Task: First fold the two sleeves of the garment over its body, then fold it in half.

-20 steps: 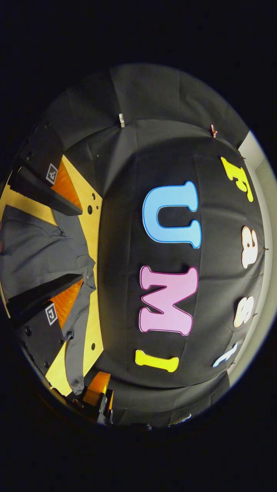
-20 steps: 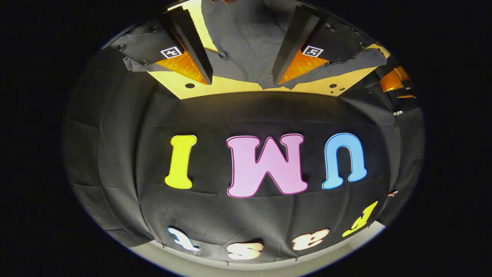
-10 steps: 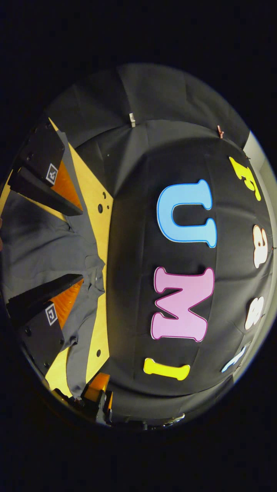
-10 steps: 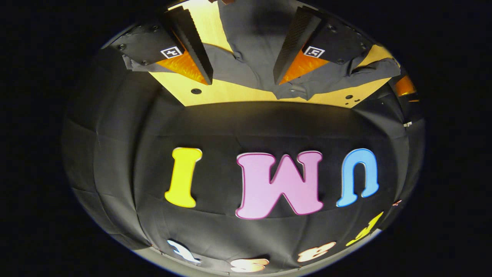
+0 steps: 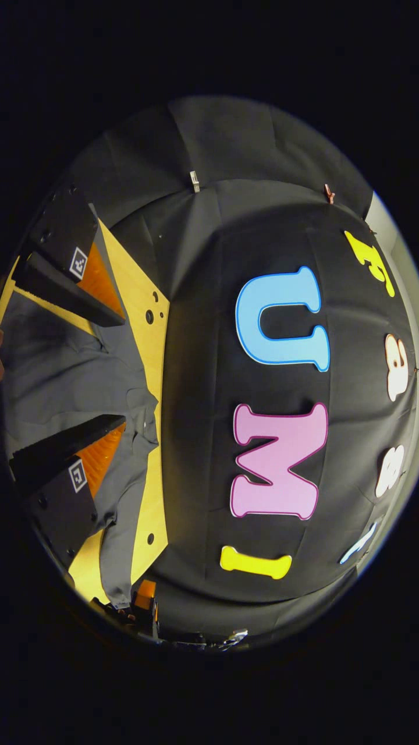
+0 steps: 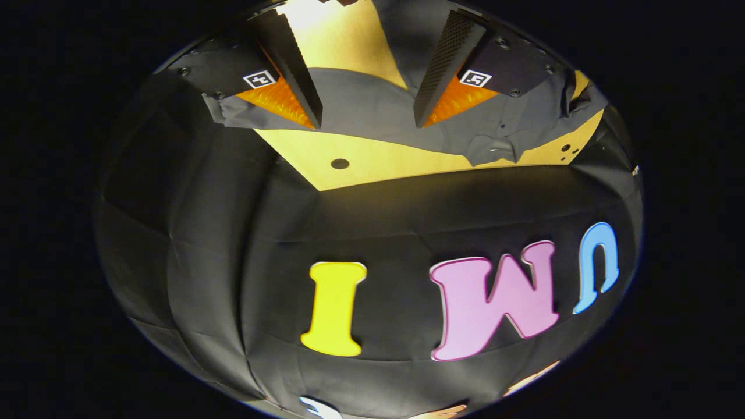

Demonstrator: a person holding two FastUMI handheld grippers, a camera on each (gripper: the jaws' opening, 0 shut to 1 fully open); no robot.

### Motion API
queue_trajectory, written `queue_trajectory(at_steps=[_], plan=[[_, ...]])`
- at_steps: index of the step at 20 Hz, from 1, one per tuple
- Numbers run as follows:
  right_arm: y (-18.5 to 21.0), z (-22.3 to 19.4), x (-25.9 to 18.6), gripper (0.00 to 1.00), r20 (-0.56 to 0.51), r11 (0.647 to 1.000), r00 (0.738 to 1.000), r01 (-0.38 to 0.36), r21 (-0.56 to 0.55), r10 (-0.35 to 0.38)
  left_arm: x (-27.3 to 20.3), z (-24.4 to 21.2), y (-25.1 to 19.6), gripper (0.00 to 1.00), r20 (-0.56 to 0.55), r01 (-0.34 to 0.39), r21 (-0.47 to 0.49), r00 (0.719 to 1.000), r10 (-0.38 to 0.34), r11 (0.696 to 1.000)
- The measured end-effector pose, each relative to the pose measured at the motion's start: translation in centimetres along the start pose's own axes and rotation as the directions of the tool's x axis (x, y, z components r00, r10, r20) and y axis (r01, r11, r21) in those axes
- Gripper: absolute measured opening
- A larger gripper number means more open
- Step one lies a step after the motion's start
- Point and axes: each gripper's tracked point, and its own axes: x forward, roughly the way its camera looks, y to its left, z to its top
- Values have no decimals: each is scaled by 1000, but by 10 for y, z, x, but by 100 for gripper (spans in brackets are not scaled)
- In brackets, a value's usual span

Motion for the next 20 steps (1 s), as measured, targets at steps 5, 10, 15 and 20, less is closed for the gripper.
queue_trajectory(at_steps=[5, 10, 15, 20], plan=[[-57, -17, 28, 97, -67, 996, 994, 83, 36, -80, 2, -6, 1, 96, -24, -21, -2, 999, 21, 1000], [-122, -58, 55, 97, -181, 973, 965, 208, 96, -189, 5, -5, -4, 96, -30, -31, -8, 999, 30, 999], [-178, -89, 71, 98, -248, 940, 922, 329, 92, -298, 12, -11, -13, 96, -60, -18, 10, 998, 19, 1000], [-230, -110, 81, 98, -309, 902, 876, 419, 104, -371, 15, -13, -23, 96, -81, -3, 22, 997, 5, 1000]])
